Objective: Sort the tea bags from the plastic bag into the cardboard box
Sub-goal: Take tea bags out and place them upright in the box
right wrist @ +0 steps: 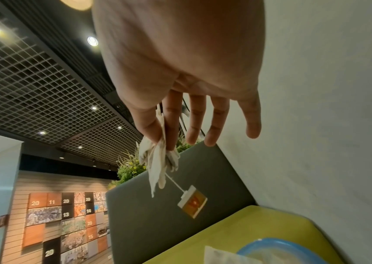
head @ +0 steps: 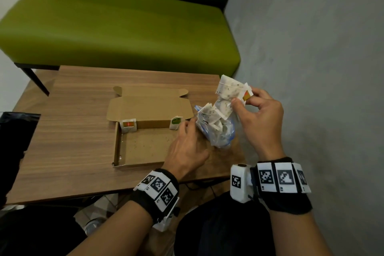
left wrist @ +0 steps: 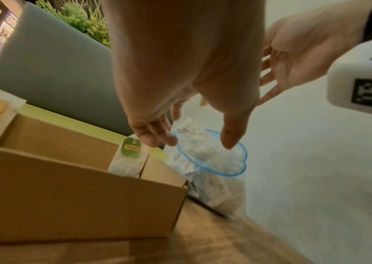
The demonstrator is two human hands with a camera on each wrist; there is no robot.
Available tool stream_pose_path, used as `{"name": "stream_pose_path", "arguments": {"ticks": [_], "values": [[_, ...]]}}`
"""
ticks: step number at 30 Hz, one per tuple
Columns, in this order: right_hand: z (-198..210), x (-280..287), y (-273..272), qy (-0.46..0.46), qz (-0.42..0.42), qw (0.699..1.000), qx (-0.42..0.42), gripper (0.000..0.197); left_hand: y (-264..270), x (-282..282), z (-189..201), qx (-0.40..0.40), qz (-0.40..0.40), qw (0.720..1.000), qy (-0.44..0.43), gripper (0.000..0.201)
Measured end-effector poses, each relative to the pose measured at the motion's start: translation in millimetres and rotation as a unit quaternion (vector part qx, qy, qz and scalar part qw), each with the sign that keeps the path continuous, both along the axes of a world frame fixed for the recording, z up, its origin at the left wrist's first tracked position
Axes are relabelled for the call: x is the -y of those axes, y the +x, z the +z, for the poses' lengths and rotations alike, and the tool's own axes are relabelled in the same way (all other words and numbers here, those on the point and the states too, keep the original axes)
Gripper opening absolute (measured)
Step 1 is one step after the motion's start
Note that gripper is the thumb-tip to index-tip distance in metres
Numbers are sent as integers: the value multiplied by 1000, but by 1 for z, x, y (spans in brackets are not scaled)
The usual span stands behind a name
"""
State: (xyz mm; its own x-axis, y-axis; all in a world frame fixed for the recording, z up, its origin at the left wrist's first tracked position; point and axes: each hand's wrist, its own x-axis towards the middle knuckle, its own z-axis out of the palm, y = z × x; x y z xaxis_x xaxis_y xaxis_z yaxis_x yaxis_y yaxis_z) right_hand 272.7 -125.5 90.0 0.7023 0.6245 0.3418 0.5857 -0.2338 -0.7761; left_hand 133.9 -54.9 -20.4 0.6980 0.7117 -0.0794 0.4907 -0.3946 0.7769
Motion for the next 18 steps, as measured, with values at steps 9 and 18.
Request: {"name": "stream_pose_path", "arguments": {"ticks": [9, 18], "values": [[-12, -41, -71, -21, 100, 993, -51, 8, -71, -26, 40, 139, 111, 957, 231, 109], [-61, -101, -199, -90, 224, 956, -169, 25, -190, -46, 18, 104, 199, 931, 288, 44]]}}
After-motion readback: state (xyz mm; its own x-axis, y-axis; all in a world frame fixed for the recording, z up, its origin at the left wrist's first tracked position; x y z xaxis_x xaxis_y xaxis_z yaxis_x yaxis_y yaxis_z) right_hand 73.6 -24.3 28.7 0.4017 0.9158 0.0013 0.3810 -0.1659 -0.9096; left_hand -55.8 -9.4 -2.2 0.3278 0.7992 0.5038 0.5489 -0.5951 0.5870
